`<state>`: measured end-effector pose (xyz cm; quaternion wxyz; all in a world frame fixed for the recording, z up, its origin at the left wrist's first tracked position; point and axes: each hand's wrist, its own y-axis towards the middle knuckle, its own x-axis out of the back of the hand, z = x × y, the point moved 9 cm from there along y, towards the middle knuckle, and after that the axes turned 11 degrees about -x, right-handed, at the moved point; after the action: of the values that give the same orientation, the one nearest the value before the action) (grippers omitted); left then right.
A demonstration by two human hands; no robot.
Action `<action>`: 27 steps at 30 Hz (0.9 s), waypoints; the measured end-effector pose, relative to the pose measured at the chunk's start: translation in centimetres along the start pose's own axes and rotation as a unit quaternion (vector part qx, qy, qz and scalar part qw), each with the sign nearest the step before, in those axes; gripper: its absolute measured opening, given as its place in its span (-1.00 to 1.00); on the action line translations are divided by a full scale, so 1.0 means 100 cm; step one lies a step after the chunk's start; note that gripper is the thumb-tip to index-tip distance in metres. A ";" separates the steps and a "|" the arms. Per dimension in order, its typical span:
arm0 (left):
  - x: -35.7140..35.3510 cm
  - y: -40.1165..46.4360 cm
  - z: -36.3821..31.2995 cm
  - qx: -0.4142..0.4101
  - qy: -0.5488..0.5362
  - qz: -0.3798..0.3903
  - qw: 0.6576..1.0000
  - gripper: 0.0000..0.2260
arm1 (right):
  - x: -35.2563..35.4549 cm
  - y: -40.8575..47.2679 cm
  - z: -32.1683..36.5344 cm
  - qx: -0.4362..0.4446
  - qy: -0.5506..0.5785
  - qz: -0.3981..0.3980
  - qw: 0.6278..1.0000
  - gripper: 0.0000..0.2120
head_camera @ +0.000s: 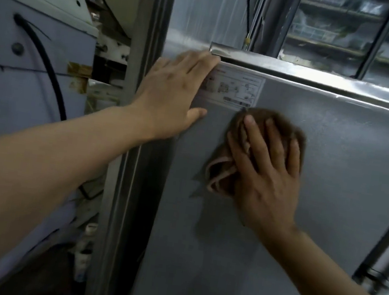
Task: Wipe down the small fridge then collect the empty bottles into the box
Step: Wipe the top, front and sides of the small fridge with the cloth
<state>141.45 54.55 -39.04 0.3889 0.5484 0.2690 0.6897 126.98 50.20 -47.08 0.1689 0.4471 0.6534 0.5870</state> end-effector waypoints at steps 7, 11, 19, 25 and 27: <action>-0.003 -0.004 0.004 0.005 -0.028 -0.005 1.000 -0.25 | -0.054 -0.118 0.074 0.212 -0.005 0.157 0.965 -0.42; -0.007 -0.003 0.005 0.002 -0.069 0.027 0.997 -0.21 | -0.045 -0.102 0.073 0.220 -0.017 0.173 0.960 -0.43; 0.002 -0.056 0.032 0.086 -0.221 -0.030 0.971 -0.32 | -0.022 0.042 0.064 0.112 -0.039 0.073 0.990 -0.41; -0.024 -0.110 0.043 0.139 -0.222 -0.023 0.965 -0.37 | -0.045 0.005 0.099 0.205 -0.024 0.086 0.975 -0.64; -0.032 -0.124 0.042 0.149 -0.234 -0.008 0.961 -0.38 | -0.061 -0.036 0.121 0.262 -0.025 0.124 0.957 -0.72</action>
<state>148.80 58.50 -49.61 0.3606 0.7438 0.2746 0.4912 137.92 53.21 -55.34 -0.0114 0.5676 0.7193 0.4003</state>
